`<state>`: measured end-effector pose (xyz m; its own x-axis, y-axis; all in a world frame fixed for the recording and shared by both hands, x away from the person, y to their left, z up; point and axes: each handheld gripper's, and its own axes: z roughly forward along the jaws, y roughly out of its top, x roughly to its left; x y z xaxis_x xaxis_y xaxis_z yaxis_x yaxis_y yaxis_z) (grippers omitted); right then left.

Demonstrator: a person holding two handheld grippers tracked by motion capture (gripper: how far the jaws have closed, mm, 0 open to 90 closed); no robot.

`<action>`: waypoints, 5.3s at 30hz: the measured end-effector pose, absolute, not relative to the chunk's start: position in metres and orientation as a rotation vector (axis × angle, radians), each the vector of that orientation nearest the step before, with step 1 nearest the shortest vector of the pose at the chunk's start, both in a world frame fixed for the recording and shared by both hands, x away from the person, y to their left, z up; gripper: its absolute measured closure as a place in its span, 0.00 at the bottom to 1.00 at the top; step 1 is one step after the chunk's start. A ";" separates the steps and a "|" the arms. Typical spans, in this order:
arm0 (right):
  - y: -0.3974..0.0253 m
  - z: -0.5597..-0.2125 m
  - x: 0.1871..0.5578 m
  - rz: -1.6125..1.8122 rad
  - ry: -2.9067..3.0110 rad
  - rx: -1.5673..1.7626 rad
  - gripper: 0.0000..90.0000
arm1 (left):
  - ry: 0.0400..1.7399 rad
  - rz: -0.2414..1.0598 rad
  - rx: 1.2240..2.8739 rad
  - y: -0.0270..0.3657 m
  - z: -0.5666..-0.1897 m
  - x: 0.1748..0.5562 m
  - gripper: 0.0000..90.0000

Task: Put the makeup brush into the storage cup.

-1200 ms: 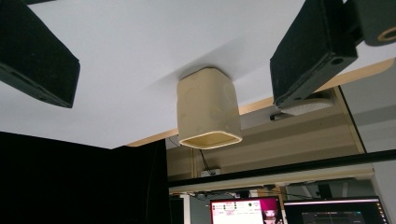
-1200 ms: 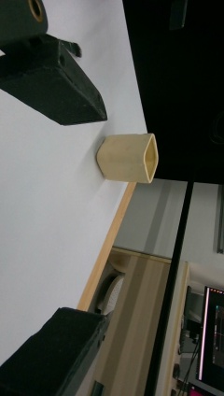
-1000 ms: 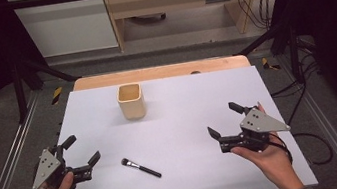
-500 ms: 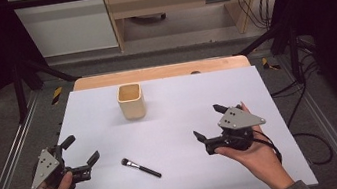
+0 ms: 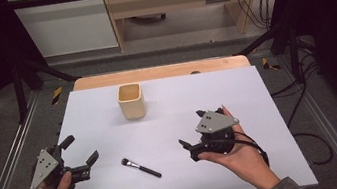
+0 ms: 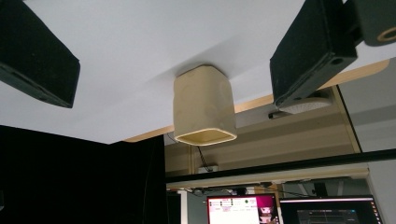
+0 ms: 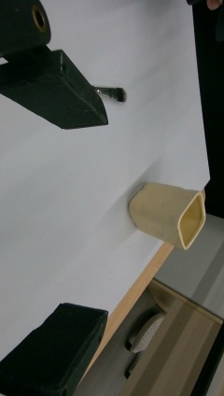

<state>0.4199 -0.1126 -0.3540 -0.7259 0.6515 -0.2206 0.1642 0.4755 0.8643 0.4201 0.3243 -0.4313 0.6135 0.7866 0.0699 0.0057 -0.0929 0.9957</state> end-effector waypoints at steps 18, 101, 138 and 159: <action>-0.059 -0.365 0.419 1.133 2.314 0.558 0.11 | 0.683 0.753 1.546 0.324 -0.431 0.420 0.01; 0.033 -0.429 0.440 0.850 2.668 0.599 0.17 | 0.680 0.756 1.548 0.324 -0.430 0.420 0.01; 0.029 -0.449 0.435 0.739 2.767 0.621 0.40 | 0.674 0.755 1.555 0.322 -0.430 0.420 0.01; 0.027 -0.454 0.435 0.685 2.818 0.641 0.62 | 0.672 0.762 1.555 0.322 -0.429 0.420 0.01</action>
<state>0.4347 0.0267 -0.4539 -0.8927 0.4461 -0.0632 0.3673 0.8019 0.4713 0.4199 0.3218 -0.4295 0.6160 0.7822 0.0937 -0.0052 -0.1149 0.9934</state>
